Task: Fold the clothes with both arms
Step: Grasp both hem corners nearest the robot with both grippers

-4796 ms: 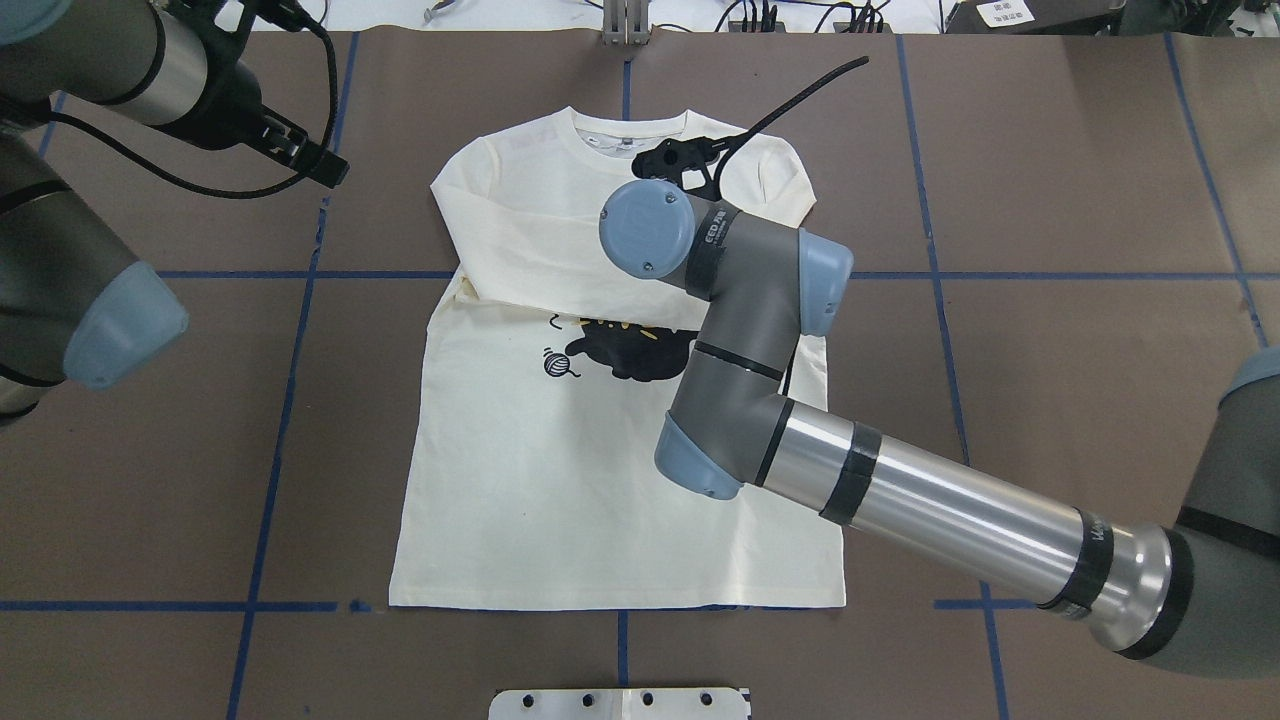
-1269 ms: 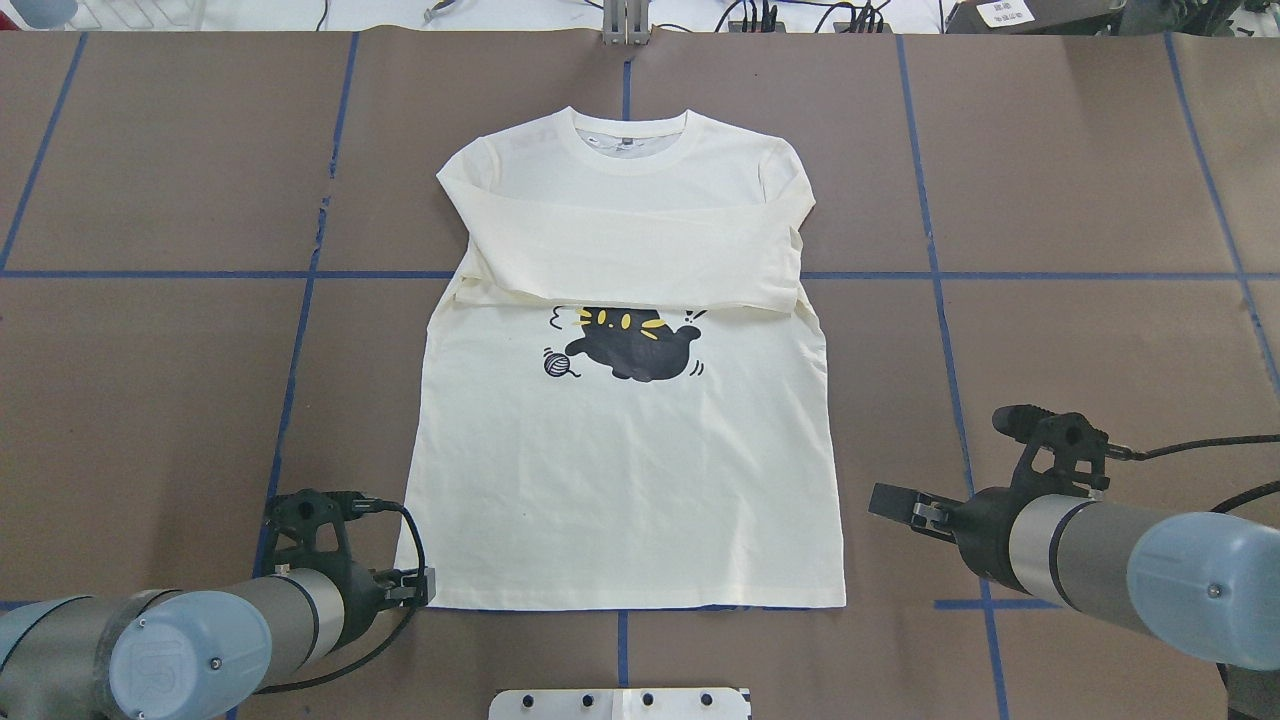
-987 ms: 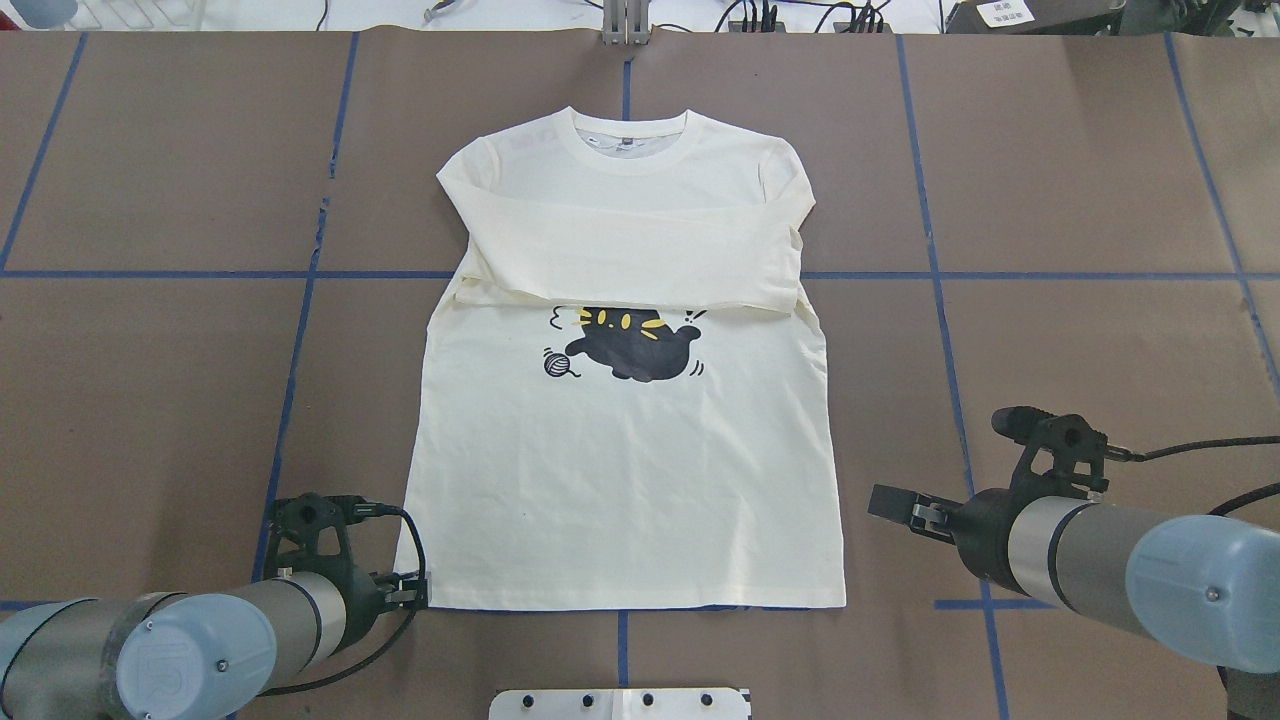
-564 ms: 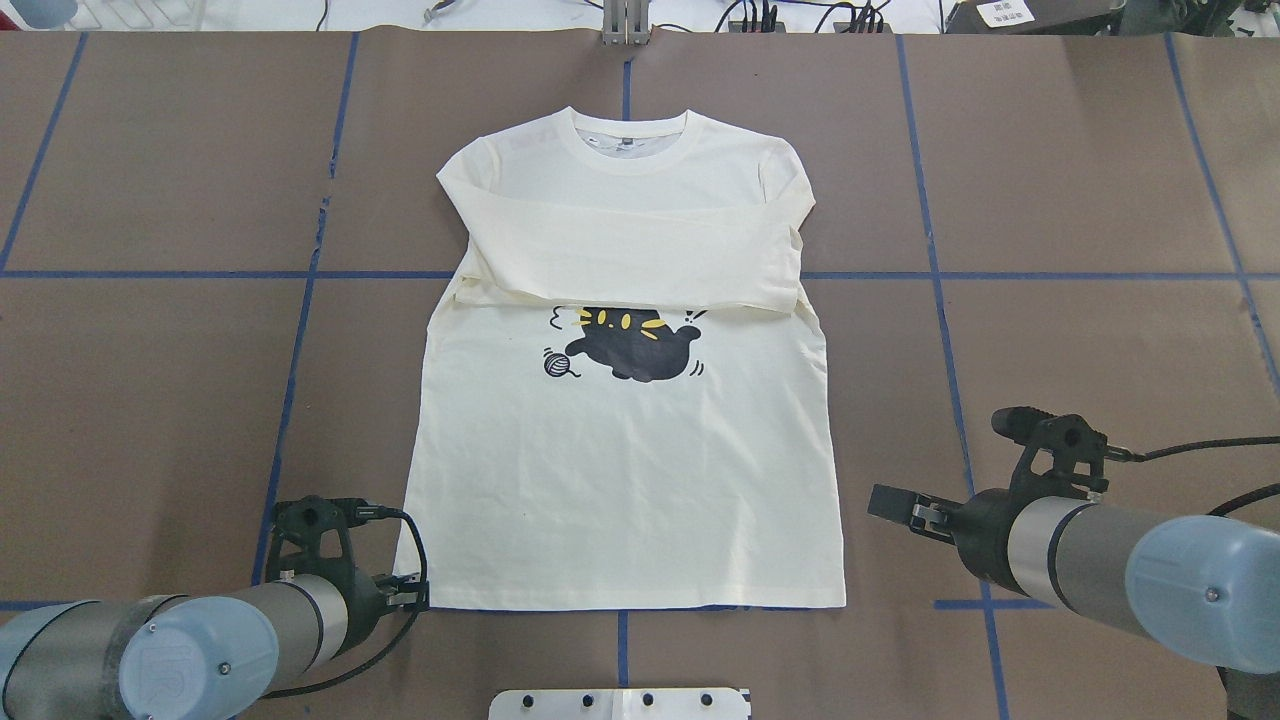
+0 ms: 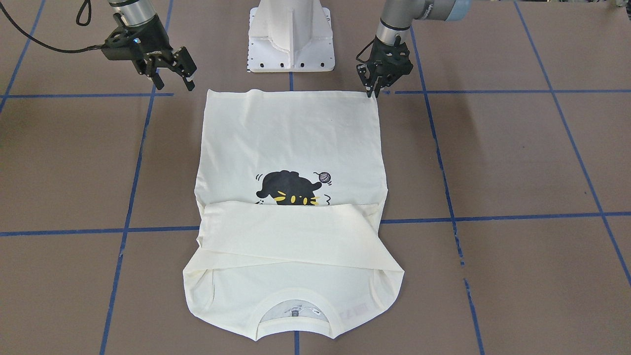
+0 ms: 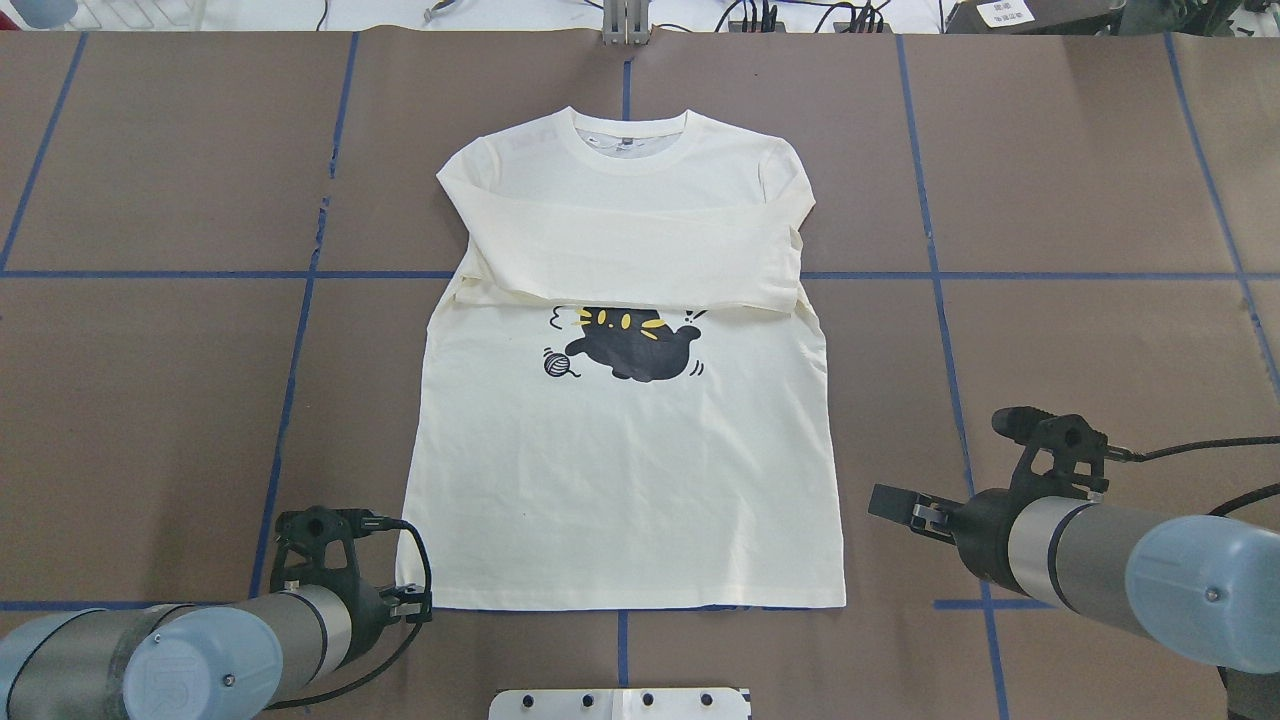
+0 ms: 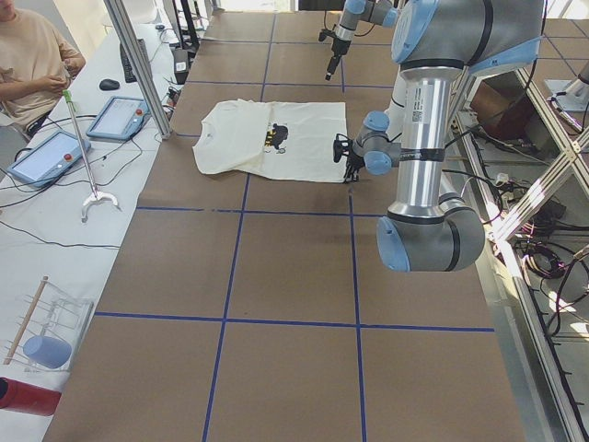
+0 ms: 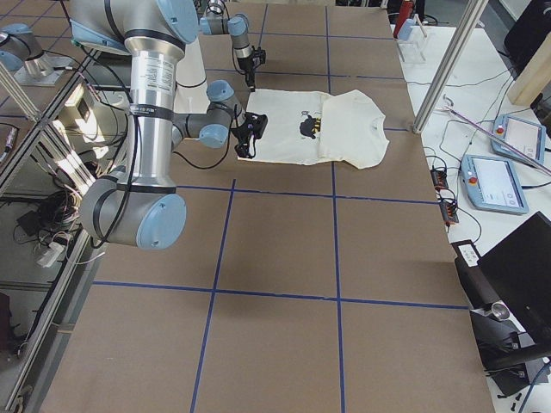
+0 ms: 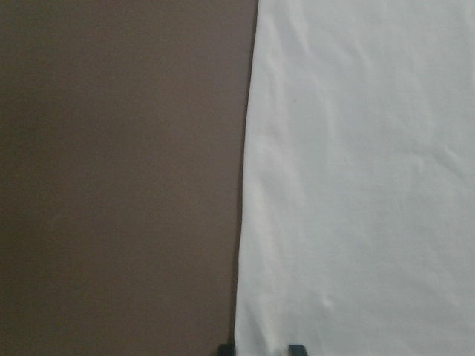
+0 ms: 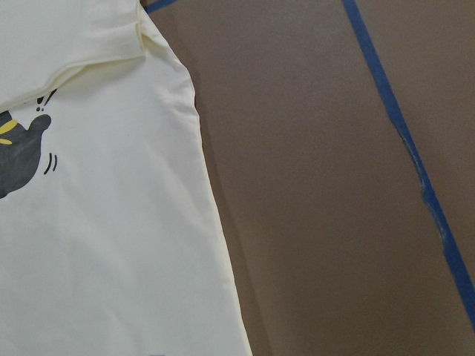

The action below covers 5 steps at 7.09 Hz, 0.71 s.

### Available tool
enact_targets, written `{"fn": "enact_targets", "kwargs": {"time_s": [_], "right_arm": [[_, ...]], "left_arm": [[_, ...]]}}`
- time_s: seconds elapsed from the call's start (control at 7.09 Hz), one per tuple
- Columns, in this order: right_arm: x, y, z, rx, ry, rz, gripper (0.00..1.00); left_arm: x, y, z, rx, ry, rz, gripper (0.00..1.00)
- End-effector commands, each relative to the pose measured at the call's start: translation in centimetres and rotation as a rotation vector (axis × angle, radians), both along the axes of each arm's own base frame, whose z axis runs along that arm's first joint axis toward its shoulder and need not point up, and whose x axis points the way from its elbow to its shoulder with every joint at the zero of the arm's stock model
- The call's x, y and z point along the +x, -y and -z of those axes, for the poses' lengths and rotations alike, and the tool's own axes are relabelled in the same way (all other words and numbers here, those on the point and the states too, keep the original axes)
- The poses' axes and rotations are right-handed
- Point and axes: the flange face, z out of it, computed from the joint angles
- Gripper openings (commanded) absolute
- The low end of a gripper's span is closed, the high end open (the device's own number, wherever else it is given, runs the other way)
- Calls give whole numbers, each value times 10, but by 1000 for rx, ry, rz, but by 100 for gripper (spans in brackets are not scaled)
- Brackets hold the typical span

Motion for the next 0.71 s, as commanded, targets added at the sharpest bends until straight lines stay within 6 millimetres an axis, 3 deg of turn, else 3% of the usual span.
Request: {"fn": "enact_targets", "kwargs": {"time_s": [0.0, 0.28, 0.56], "right_arm": [[0, 0, 0, 0, 0, 0, 96], [-1, -2, 0, -1, 1, 4, 96], [-30, -37, 8, 2, 24, -51, 90]], "left_arm": [[1, 0, 2, 0, -5, -1, 0], [-1, -1, 4, 3, -7, -3, 0], [-2, 1, 9, 6, -17, -3, 0]]}}
